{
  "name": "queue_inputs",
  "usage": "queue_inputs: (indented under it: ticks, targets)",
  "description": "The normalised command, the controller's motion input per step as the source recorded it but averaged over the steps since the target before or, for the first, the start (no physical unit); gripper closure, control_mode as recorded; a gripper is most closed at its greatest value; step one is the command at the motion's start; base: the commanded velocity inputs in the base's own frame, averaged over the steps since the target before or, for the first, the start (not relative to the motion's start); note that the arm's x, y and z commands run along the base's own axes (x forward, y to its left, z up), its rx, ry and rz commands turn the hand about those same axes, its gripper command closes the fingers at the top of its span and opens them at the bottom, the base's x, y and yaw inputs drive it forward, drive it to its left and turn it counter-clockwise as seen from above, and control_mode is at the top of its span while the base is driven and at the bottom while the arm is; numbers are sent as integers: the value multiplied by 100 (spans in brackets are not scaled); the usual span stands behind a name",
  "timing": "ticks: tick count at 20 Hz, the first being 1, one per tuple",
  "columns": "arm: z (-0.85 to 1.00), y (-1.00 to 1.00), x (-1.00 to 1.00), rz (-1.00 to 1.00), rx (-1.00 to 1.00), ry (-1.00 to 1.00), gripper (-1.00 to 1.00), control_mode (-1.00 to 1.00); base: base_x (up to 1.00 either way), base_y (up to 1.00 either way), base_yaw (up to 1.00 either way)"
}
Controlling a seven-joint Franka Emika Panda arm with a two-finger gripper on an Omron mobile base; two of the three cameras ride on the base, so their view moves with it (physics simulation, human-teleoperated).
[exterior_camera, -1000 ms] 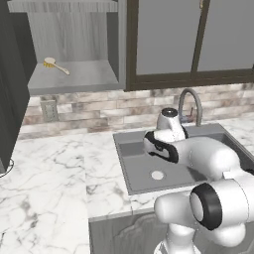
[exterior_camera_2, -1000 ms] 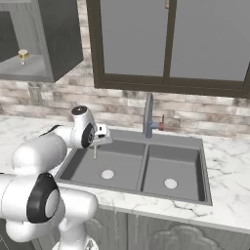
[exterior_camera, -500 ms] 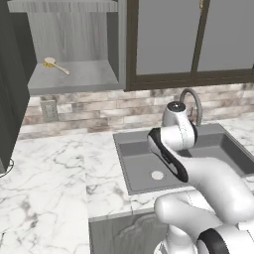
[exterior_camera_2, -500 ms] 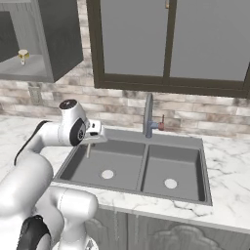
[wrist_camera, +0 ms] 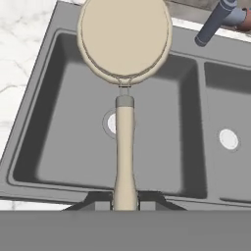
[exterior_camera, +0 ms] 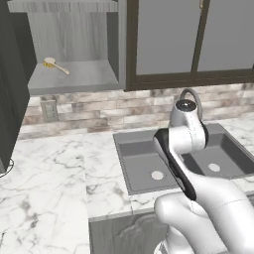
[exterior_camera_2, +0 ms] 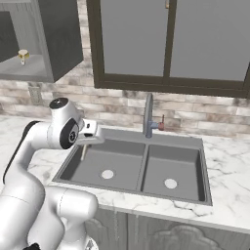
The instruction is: Pick up the dish brush and dish brush from the sink, and place them back in the cabinet, and close the cabinet door.
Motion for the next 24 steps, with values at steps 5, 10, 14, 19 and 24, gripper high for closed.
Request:
queue_inputs:
  ticks: [5, 10, 14, 19, 24]
  targets:
    - [29, -9, -40, 0, 0, 0, 100, -100, 0, 0, 0]
    - [34, -13, -42, 0, 0, 0, 100, -100, 0, 0, 0]
    - [36, -9, -40, 0, 0, 0, 100, -100, 0, 0, 0]
    - [34, -2, -30, 0, 0, 0, 100, -100, 0, 0, 0]
    - [39, 0, -19, 0, 0, 0, 100, -100, 0, 0, 0]
